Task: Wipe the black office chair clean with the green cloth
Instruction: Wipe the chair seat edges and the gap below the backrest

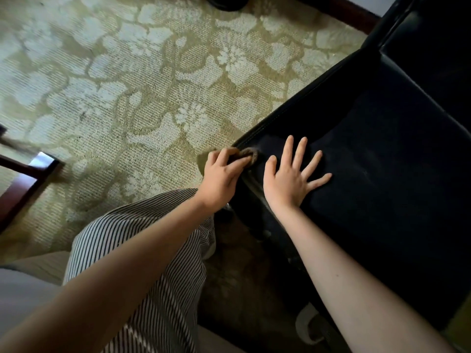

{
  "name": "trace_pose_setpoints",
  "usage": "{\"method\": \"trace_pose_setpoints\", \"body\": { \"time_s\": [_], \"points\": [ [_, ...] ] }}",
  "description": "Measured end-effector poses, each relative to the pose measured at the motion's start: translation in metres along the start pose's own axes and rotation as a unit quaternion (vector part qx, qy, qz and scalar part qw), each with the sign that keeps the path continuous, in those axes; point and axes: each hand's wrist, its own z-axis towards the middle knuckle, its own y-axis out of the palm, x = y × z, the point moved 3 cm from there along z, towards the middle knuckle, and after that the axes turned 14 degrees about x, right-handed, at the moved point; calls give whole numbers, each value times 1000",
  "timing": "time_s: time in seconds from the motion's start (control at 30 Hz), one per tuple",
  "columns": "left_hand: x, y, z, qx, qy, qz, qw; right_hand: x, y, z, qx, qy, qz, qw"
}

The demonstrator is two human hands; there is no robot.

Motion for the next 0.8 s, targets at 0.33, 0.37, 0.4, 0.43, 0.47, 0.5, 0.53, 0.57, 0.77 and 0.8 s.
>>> {"method": "trace_pose_setpoints", "body": {
  "time_s": [0.33,0.37,0.4,0.43,0.47,0.5,0.53,0.57,0.77,0.8],
  "points": [
    [23,3,2,101,-80,1,992,13,-21,5,-13,-19,133,991],
    [22,1,14,128,-120,-4,984,19,-25,5,-6,-49,122,991],
    [21,-2,26,141,-151,-11,978,25,-30,6,7,-84,108,991],
    [20,-3,36,142,-166,-16,976,32,-34,8,24,-123,93,988],
    [18,-2,46,139,-167,-16,976,39,-37,10,34,-158,78,984],
    [18,0,52,132,-155,-8,979,46,-39,13,35,-188,59,980],
    [18,4,56,123,-133,7,983,53,-37,14,28,-212,36,976],
    [20,10,56,106,-110,31,988,59,-34,15,18,-229,15,973],
    [34,26,41,46,-58,121,990,67,-16,13,35,-242,-1,970],
    [37,26,36,51,-41,120,991,67,-15,13,43,-247,3,968]
  ]
}}
